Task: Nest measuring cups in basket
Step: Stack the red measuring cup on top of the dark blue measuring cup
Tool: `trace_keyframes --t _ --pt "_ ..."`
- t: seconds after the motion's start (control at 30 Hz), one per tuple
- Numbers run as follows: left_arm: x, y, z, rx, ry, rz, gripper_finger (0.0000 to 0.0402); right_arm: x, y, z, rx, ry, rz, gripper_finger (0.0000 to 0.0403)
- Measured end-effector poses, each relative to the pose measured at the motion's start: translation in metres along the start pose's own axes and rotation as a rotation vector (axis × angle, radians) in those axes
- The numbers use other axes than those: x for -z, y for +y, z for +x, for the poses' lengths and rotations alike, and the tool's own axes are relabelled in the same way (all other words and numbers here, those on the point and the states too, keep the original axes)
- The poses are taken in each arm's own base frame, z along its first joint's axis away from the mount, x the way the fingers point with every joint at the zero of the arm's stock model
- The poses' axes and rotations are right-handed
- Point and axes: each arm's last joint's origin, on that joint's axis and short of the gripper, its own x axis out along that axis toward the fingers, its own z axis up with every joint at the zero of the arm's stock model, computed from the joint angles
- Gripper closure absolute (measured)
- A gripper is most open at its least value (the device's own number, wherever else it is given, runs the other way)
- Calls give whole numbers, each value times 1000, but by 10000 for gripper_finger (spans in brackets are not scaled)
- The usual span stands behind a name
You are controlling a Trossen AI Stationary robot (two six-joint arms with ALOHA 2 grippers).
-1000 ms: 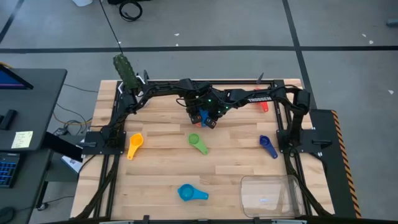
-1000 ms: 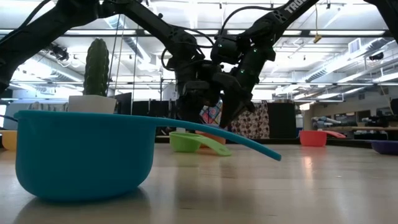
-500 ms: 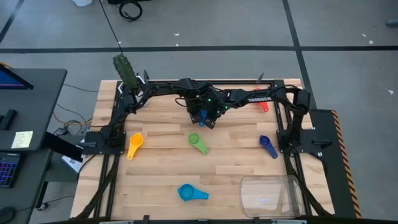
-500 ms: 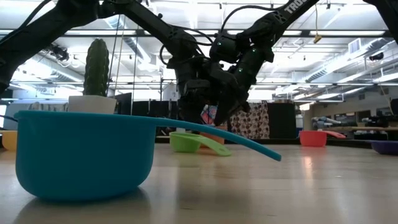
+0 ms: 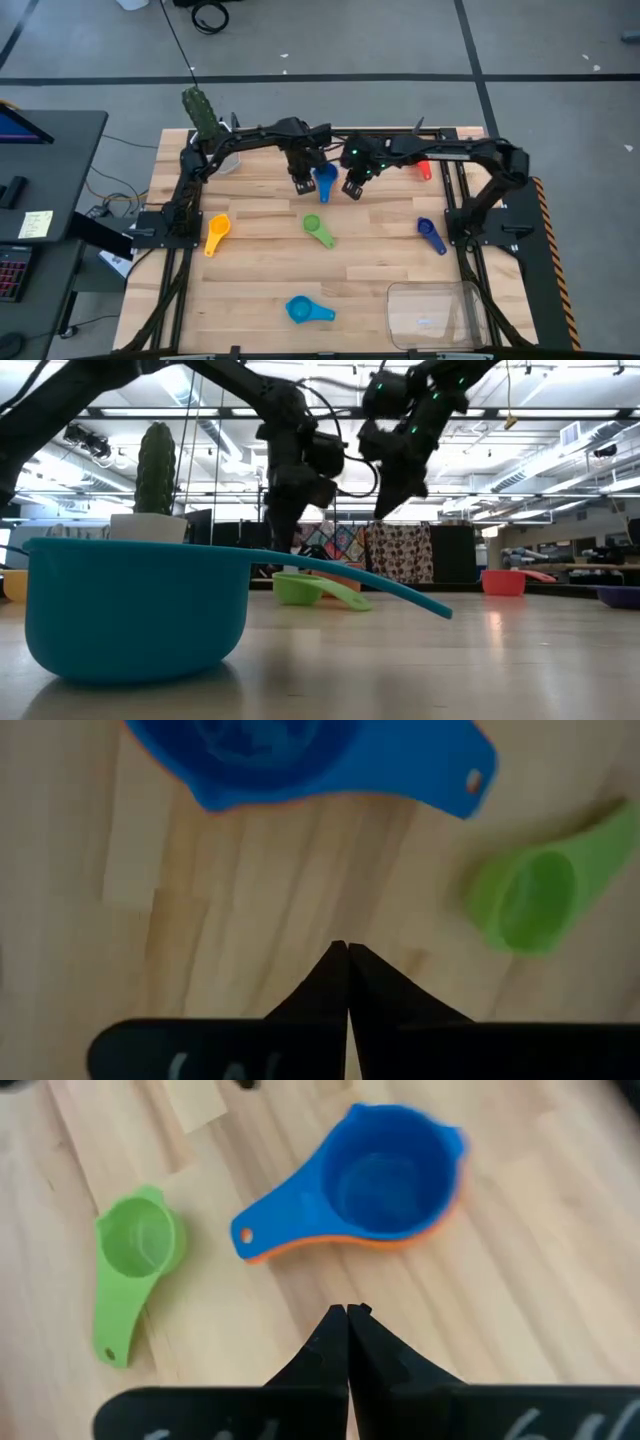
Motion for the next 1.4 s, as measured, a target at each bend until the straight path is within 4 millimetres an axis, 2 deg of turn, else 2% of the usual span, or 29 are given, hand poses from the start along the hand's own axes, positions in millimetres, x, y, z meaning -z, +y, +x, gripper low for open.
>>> trace_keyframes --t 0.13,0.27,0.5,0.67,0.87,0.97,1.07,1.2,1.4 --pt "8 -6 -20 -1 -12 2 394 7 -2 -34 74 -27 1 401" --pt "16 -10 -39 -5 -39 -18 394 19 -7 -59 122 4 20 388" --pt "29 -21 -70 -10 -98 -59 393 35 -18 -83 160 69 58 369" --pt "36 -28 -82 -11 -115 -72 393 40 -26 -86 255 124 31 351" --pt "42 -34 -93 -9 -137 -88 393 42 -46 -86 379 170 82 303" --pt "44 -36 -95 -9 -137 -102 393 43 -58 -86 400 186 136 277" --pt "44 -37 -95 -8 -137 -102 393 44 -75 -86 437 195 273 260" --pt "44 -37 -95 -8 -136 -101 393 47 -96 -81 429 248 428 253" --pt "44 -37 -95 -8 -136 -101 393 48 -120 -61 439 343 464 254"
